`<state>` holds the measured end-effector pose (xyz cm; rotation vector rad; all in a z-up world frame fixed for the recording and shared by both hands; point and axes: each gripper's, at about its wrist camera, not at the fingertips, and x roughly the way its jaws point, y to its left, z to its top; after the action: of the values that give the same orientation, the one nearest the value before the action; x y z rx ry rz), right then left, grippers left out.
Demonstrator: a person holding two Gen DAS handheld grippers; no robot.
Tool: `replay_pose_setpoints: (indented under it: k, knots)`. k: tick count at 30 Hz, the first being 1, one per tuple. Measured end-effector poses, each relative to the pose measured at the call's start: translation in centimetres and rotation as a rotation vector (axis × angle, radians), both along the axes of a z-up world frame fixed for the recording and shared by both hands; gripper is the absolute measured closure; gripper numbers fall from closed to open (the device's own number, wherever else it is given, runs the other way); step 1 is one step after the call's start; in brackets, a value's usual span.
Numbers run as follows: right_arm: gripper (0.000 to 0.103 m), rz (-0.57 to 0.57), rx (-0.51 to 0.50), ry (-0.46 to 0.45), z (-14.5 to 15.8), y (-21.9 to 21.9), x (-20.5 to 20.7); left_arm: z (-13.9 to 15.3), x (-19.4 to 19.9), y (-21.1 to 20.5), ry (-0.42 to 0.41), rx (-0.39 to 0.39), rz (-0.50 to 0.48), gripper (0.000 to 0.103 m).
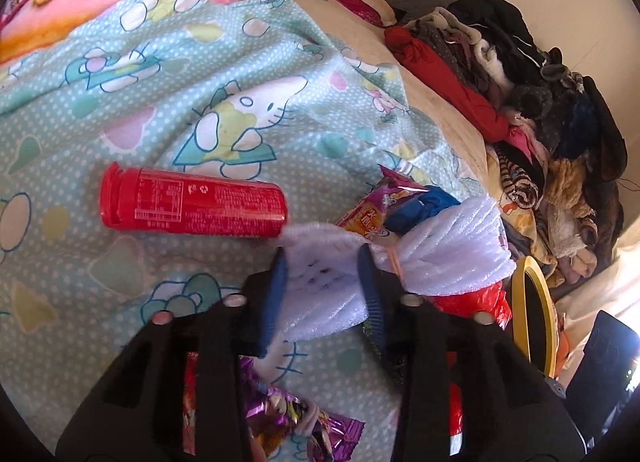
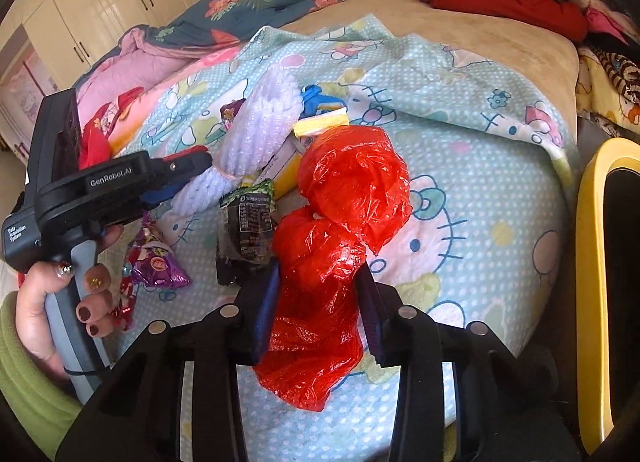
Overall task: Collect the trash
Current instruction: 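Grasp the white mesh net with the left tool while the right tool grasps the red plastic bag, then carry the mesh net with the left tool while the right tool carries the red bag over the bin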
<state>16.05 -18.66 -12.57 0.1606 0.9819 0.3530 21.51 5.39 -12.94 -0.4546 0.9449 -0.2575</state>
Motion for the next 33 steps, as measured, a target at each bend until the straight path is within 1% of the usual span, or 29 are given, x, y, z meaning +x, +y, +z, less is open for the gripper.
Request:
replay_pose_setpoints:
  k: [1, 2, 4, 7, 9, 20, 23, 33]
  knots:
    - [0.068, -0.002, 0.006, -0.006, 0.1, -0.2, -0.1, 0.1, -0.2, 0.0, -0.001, -0.007, 0.002, 0.092]
    - [0.068, -0.003, 0.015, -0.014, 0.4, -0.4, -0.3, 0.2, -0.3, 0.1, 0.001, -0.010, 0.004, 0.100]
    - [0.068, -0.004, 0.023, -0.023, 0.6, -0.5, -0.4, 0.3, -0.7, 0.1, -0.005, -0.026, -0.003, 0.100]
    - [0.068, 0.000, 0.032, -0.044, 1.1, -0.8, -0.8, 1.0, -1.6, -0.1, -0.037, -0.013, -0.002, 0.100]
    - [0.068, 0.004, 0.036, -0.061, 1.5, -0.8, -1.1, 1.7, -2.1, -0.1, -0.058, -0.025, 0.001, 0.100]
    - [0.068, 0.044, 0.040, -0.198, 5.0, -1.2, -3.0, 7.0, -3.9, -1.4, -0.191, -0.015, -0.008, 0.100]
    - [0.068, 0.039, 0.050, -0.222, 5.9, -1.9, -3.4, 8.0, -4.3, -1.7, -0.217, -0.008, -0.010, 0.100]
    - [0.068, -0.001, 0.077, -0.275, 8.1, -3.9, -4.4, 11.3, -5.8, -3.2, -0.287, -0.018, -0.043, 0.100]
